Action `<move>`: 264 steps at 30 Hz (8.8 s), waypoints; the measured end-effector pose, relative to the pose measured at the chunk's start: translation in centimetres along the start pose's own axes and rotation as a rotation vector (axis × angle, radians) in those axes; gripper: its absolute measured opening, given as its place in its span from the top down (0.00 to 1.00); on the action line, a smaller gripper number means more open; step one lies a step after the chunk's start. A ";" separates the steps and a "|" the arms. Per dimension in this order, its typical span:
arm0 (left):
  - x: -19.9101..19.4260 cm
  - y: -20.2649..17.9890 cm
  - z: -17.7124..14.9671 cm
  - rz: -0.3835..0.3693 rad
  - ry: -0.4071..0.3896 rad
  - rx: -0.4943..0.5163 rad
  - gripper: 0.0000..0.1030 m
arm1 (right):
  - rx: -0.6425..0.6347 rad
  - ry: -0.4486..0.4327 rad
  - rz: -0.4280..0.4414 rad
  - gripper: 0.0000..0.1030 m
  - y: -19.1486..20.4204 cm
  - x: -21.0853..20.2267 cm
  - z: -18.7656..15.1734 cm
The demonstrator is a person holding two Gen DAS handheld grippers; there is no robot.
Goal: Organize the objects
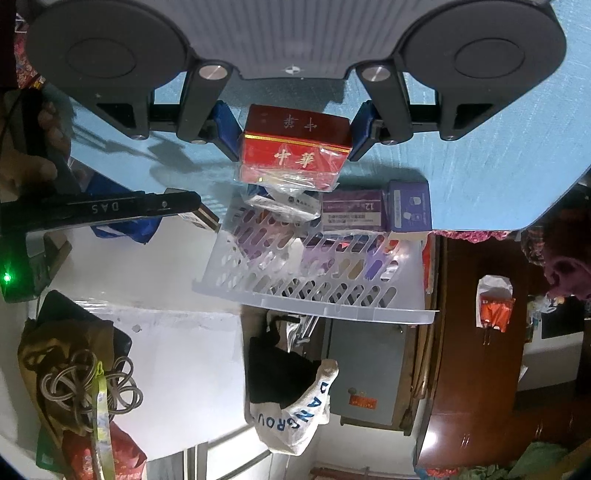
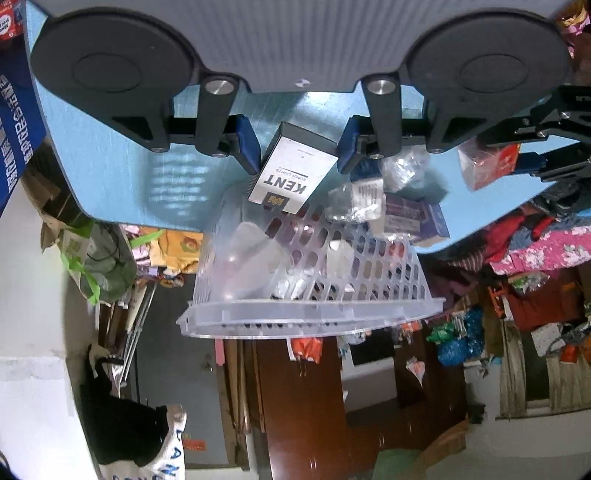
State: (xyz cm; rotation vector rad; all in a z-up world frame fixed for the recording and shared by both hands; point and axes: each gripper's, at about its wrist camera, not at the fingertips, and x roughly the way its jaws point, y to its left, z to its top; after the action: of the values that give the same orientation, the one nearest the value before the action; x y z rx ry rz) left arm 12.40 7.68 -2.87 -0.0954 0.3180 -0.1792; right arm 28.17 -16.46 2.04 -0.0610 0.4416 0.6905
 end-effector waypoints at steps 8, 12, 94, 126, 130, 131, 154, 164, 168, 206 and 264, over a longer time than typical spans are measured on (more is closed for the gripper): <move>-1.3 0.4 0.2 -0.015 -0.078 -0.027 0.38 | -0.027 -0.120 0.021 0.52 0.4 -1.7 -0.2; -2.7 0.6 3.6 -0.016 -0.180 -0.032 0.38 | -0.024 -0.223 0.077 0.52 1.6 -3.7 1.2; 3.4 3.3 6.5 0.120 -0.105 -0.063 0.58 | -0.046 -0.044 0.020 0.62 1.5 -0.8 -0.3; 10.0 0.6 19.5 0.099 -0.095 -0.019 0.57 | -0.099 -0.249 -0.127 0.62 0.9 1.4 15.2; 13.2 0.9 18.5 0.165 0.001 -0.009 0.22 | -0.089 -0.127 -0.117 0.33 0.8 5.3 15.3; 13.0 1.0 18.1 0.190 0.001 -0.003 0.23 | -0.105 -0.114 -0.145 0.21 1.2 5.7 15.0; 9.0 2.9 9.4 0.165 0.129 0.005 0.14 | -0.127 0.095 0.141 0.00 6.7 5.1 1.9; 11.8 1.3 8.2 0.181 0.214 0.018 0.14 | -0.132 0.108 0.136 0.15 7.1 4.7 1.4; 12.3 1.1 8.0 0.191 0.231 0.017 0.15 | -0.139 0.112 0.132 0.16 7.2 4.4 1.2; 6.9 3.8 6.6 0.143 0.058 -0.066 0.34 | -0.087 0.094 0.181 0.56 6.1 4.0 1.5; 9.5 -0.4 15.7 0.289 0.033 0.123 0.03 | -0.040 -0.176 -0.184 0.00 -0.6 2.0 12.1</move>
State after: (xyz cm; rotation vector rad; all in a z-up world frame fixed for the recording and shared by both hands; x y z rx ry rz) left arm 26.22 6.52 9.12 0.0754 0.3489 0.0867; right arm 34.41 -13.30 12.16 -0.0771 0.2497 0.5189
